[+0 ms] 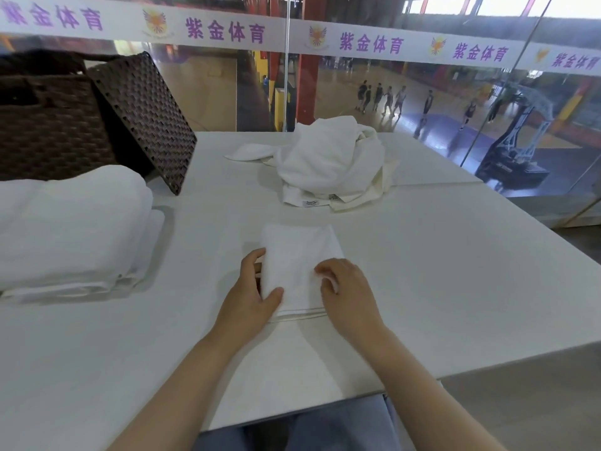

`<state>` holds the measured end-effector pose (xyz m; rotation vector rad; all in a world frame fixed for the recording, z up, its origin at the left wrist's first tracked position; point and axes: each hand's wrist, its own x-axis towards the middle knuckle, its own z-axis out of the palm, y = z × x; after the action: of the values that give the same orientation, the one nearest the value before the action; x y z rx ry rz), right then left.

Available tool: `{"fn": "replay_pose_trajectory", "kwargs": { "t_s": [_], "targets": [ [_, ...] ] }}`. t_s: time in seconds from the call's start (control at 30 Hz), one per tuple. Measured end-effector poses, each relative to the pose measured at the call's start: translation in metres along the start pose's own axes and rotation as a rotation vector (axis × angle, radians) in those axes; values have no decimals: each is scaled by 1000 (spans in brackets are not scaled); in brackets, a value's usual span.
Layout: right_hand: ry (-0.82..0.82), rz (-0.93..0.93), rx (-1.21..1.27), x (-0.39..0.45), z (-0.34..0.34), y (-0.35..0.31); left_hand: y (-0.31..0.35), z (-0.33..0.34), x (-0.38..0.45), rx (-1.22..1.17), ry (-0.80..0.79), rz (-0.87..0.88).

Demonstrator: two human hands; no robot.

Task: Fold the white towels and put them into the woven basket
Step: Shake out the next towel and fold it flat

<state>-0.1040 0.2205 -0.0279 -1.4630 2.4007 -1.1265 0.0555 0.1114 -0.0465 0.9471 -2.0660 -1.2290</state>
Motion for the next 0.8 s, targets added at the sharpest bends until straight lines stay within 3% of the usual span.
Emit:
{"fn": "replay_pose_trajectory", "kwargs": {
  "t_s": [0.07,0.17,0.53,0.8],
  "targets": [
    [-2,123,-78,4,0,4,0,0,-4,-30,19,1],
    [-134,359,27,11,-4,9,-1,0,-9,-63,57,31],
    [-498,488,-113,47,-11,-20,-2,-10,-24,-141,112,49],
    [-440,399,-16,31,2,-24,-7,-28,-38,-104,125,79]
  ]
}}
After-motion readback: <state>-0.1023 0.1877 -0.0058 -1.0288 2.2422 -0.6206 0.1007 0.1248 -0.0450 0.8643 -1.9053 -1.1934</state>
